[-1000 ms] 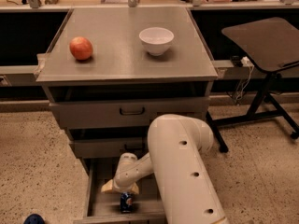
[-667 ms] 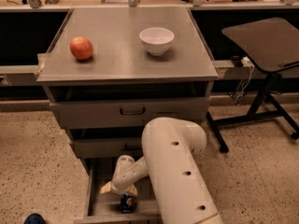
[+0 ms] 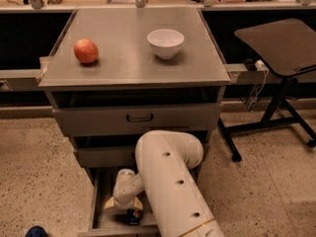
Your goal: Pick pepsi can from bottom drawer and place on counter
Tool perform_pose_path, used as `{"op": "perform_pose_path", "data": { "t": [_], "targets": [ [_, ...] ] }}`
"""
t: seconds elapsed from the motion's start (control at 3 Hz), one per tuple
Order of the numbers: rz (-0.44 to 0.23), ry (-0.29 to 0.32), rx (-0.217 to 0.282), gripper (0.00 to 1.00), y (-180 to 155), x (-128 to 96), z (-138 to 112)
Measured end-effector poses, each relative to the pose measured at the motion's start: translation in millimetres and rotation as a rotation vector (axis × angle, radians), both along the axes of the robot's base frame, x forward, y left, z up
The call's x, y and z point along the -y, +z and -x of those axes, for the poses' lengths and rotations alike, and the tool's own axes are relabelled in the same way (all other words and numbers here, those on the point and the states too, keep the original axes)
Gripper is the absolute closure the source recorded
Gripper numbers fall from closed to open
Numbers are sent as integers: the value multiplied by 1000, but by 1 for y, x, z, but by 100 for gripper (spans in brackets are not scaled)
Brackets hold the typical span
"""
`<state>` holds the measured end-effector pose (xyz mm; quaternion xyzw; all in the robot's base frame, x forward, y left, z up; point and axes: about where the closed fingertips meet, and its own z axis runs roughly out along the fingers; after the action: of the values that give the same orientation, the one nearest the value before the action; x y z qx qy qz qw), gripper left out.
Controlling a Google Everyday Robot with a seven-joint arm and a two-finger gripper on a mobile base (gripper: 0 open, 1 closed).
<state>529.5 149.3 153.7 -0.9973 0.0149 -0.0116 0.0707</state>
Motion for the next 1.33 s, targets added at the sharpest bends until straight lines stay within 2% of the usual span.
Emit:
{"op": "perform_pose_path", "data": {
  "t": [0.33,0.67,1.0,1.33],
  "targets": [
    [3,-9,-11,0,-8,2,1],
    [50,-13,-12,0,-16,5,0],
    [60,-38,-24,0,-23,13,0],
    [-9,-74,-52,23,-29,21,0]
  ]
}}
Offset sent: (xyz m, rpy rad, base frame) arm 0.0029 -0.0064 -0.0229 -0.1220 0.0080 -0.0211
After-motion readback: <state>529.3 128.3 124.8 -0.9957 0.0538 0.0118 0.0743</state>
